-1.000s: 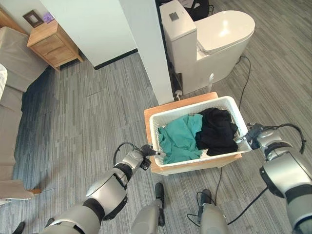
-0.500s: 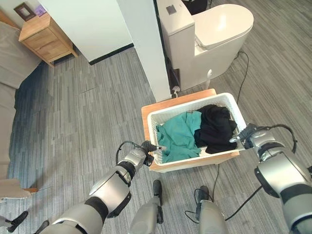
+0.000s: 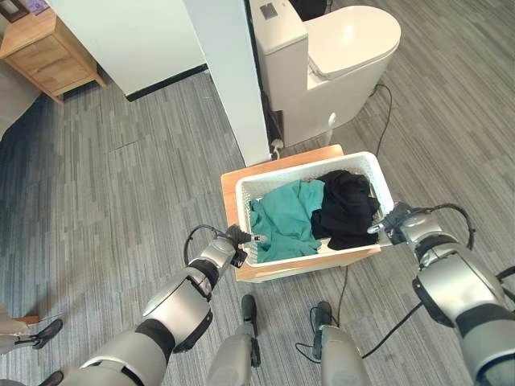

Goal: Grab the laundry basket,head to the washer,open it,put in the laundry and shut it.

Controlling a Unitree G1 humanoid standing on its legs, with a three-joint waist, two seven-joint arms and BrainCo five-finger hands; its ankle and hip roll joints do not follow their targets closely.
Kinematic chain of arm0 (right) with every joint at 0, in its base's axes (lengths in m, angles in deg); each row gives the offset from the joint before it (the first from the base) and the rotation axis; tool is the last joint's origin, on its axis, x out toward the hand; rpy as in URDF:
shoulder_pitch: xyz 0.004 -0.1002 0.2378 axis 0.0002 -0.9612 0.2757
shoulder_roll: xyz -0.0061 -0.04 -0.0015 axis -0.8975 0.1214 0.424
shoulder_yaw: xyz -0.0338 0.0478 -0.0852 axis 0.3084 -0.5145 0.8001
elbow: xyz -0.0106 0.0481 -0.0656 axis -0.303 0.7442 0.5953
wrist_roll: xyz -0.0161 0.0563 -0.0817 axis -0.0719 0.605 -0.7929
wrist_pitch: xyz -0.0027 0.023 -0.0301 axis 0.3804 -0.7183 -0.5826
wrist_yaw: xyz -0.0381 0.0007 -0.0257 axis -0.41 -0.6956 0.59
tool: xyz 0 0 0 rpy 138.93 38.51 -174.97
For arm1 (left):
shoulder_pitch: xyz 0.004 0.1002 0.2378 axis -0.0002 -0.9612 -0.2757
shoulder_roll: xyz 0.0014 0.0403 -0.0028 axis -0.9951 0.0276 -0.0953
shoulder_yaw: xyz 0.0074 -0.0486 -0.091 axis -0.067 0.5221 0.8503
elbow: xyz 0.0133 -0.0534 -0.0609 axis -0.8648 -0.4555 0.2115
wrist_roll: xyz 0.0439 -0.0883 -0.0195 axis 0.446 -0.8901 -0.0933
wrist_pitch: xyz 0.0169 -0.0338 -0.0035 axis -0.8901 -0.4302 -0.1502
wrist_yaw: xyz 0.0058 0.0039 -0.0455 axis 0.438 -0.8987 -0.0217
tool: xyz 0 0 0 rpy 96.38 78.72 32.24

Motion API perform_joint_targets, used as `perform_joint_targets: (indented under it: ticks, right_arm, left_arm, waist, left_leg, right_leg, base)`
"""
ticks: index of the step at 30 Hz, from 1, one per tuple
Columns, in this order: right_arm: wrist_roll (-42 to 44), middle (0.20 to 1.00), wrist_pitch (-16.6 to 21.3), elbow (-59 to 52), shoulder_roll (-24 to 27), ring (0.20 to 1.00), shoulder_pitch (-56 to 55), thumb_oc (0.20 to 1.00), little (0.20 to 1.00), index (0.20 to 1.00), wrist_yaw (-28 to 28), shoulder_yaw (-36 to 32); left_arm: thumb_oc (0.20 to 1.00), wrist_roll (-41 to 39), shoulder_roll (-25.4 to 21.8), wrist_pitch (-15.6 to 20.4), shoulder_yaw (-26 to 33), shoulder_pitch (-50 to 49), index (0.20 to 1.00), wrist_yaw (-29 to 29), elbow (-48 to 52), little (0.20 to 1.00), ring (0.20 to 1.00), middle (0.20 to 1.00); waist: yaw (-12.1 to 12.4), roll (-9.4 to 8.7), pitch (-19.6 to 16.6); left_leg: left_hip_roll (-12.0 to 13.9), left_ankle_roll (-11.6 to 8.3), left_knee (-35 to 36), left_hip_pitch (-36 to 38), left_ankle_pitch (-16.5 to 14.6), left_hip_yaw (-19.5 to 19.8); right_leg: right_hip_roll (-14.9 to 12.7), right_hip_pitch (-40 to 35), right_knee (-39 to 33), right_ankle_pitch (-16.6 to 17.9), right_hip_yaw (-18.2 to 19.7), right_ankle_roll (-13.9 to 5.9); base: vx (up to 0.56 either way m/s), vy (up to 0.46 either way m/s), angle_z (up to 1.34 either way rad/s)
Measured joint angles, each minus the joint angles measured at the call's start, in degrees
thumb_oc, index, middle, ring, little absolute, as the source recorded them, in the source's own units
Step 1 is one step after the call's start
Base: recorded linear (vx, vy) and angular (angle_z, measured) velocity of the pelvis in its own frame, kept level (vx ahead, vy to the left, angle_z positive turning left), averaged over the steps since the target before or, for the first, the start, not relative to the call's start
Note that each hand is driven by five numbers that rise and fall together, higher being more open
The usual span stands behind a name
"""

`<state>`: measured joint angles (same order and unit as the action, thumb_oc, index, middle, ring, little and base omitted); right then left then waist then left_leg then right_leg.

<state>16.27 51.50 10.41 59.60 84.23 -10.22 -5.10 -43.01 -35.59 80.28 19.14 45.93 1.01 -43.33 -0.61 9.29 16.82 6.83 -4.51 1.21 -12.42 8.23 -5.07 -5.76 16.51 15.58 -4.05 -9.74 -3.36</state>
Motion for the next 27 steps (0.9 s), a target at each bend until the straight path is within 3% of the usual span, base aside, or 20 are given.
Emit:
perform_joint_targets:
  ticks: [8, 9, 10, 11, 12, 13, 14, 19, 20, 21, 23, 27]
  right_arm:
    - [0.02, 1.000, 0.00, -0.06, -0.15, 1.000, 0.00, 1.000, 1.000, 1.000, -0.01, 0.01]
    - [0.02, 1.000, 0.00, -0.06, -0.15, 1.000, 0.00, 1.000, 1.000, 1.000, -0.01, 0.01]
    - [0.05, 1.000, 0.00, -0.08, -0.16, 1.000, 0.00, 1.000, 1.000, 1.000, -0.01, 0.07]
    - [0.06, 1.000, 0.00, -0.38, -0.26, 1.000, 0.00, 1.000, 1.000, 1.000, -0.08, 0.19]
    - [0.19, 1.000, -0.01, -1.12, -0.50, 1.000, 0.01, 1.000, 1.000, 1.000, -0.19, 0.60]
    - [0.41, 1.000, 0.01, -2.19, -0.66, 1.000, 0.02, 1.000, 1.000, 1.000, -0.21, 1.16]
    - [1.21, 1.000, 0.23, -4.58, -1.78, 1.000, 0.67, 1.000, 1.000, 1.000, -0.22, 1.37]
    - [1.22, 1.000, 0.07, -4.36, -2.78, 1.000, 0.62, 1.000, 1.000, 1.000, 0.30, 1.46]
    - [1.22, 0.909, 0.07, -4.31, -2.79, 0.909, 0.59, 0.909, 0.909, 0.909, 0.27, 1.46]
    - [1.22, 0.664, 0.07, -4.35, -2.84, 0.664, 0.61, 0.664, 0.664, 0.664, 0.31, 1.45]
    - [1.23, 0.561, 0.09, -4.31, -2.84, 0.561, 0.62, 0.561, 0.561, 0.561, 0.55, 1.42]
    - [1.25, 0.467, 0.09, -3.95, -2.62, 0.467, 0.57, 0.467, 0.467, 0.467, 1.00, 1.39]
  left_arm:
    - [1.000, 0.24, 0.06, 0.01, 0.01, 0.03, 1.000, -0.02, -0.47, 1.000, 1.000, 1.000]
    - [0.787, 0.25, 0.06, 0.01, 0.02, 0.03, 0.787, -0.02, -0.48, 0.787, 0.787, 0.787]
    - [0.771, 0.35, 0.00, 0.04, 0.05, 0.03, 0.771, -0.04, -0.54, 0.771, 0.771, 0.771]
    - [0.686, 0.72, -0.25, 0.11, 0.05, 0.04, 0.686, -0.13, -0.90, 0.686, 0.686, 0.686]
    - [0.470, 1.37, -0.59, 0.16, -0.02, 0.05, 0.470, -0.34, -1.60, 0.470, 0.470, 0.470]
    - [0.470, 2.59, -0.95, 0.06, -0.25, 0.04, 0.470, -0.42, -1.92, 0.470, 0.470, 0.470]
    - [0.200, 5.01, -1.87, -0.18, -0.75, 0.04, 0.200, -0.46, -2.51, 0.200, 0.200, 0.200]
    - [0.200, 7.01, -2.34, -0.91, -0.66, 0.11, 0.200, -0.18, -3.48, 0.200, 0.200, 0.200]
    - [0.200, 7.30, -2.14, -0.92, -1.02, 0.14, 0.200, -0.13, -3.41, 0.200, 0.200, 0.200]
    - [0.200, 7.45, -2.16, -0.96, -1.82, 0.17, 0.200, -0.09, -3.40, 0.200, 0.200, 0.200]
    - [0.200, 7.58, -2.20, -0.97, -2.63, 0.16, 0.200, -0.12, -3.40, 0.200, 0.200, 0.200]
    - [0.200, 9.16, -2.31, -0.99, -3.54, 0.03, 0.200, -0.36, -3.41, 0.200, 0.200, 0.200]
  waist:
    - [-0.10, -0.07, -0.03]
    - [-0.10, -0.07, -0.03]
    - [-0.15, -0.13, -0.01]
    - [-0.19, -0.36, 0.00]
    - [-0.25, -0.83, -0.14]
    - [-0.41, -1.43, -0.30]
    - [-0.73, -2.83, -0.09]
    - [-1.76, -3.55, -0.15]
    - [-1.83, -3.57, -0.13]
    - [-1.82, -3.57, -0.13]
    - [-1.83, -3.57, -0.13]
    - [-1.86, -3.60, -0.11]
  left_leg:
    - [-0.03, 0.01, -0.01, 0.04, 0.00, -0.11]
    - [-0.03, 0.01, -0.01, 0.05, 0.00, -0.12]
    - [-0.02, 0.02, -0.01, 0.04, -0.01, -0.15]
    - [0.00, 0.02, 0.00, 0.00, -0.02, -0.24]
    - [0.12, 0.09, -0.03, -0.33, -0.11, -0.39]
    - [0.25, 0.20, -0.08, -0.90, -0.20, -0.61]
    - [0.77, 0.17, 0.01, -2.17, -0.13, -1.66]
    - [0.95, 0.00, 0.15, -2.65, 0.02, -1.74]
    - [0.94, 0.00, 0.14, -2.59, 0.02, -1.72]
    - [0.94, 0.00, 0.14, -2.56, 0.02, -1.73]
    - [0.92, 0.00, 0.14, -2.49, 0.02, -1.73]
    - [0.91, 0.01, 0.18, -2.33, 0.02, -1.80]
  right_leg:
    - [-0.03, -0.01, -0.07, 0.08, 0.08, -0.04]
    - [-0.03, -0.01, -0.07, 0.10, 0.11, -0.06]
    - [-0.01, 0.03, -0.07, 0.12, 0.15, -0.06]
    - [0.02, 0.17, -0.06, 0.15, 0.27, -0.04]
    - [0.16, 0.79, -0.03, 0.19, 0.70, -0.01]
    - [0.34, 1.62, -0.11, 0.25, 1.15, 0.05]
    - [0.98, 3.35, -0.52, 1.23, 1.91, 0.37]
    - [1.35, 2.66, -3.05, 2.82, 1.99, 0.27]
    - [1.35, 2.46, -3.39, 2.98, 1.95, 0.24]
    - [1.37, 2.25, -3.82, 3.22, 1.94, 0.16]
    - [1.40, 1.93, -4.34, 3.54, 1.95, 0.09]
    - [1.47, 1.36, -5.44, 4.16, 2.04, 0.04]
  base:
    - [0.00, 0.000, 0.00]
    - [0.00, 0.000, 0.00]
    - [0.00, 0.000, 0.00]
    - [0.00, -0.008, -0.09]
    - [-0.01, 0.000, -0.15]
    - [0.02, -0.023, -0.35]
    - [0.03, -0.023, -0.33]
    - [0.01, -0.005, -0.06]
    - [0.00, 0.000, 0.00]
    - [0.00, 0.000, 0.00]
    - [0.00, 0.000, 0.00]
    - [0.00, 0.000, 0.00]
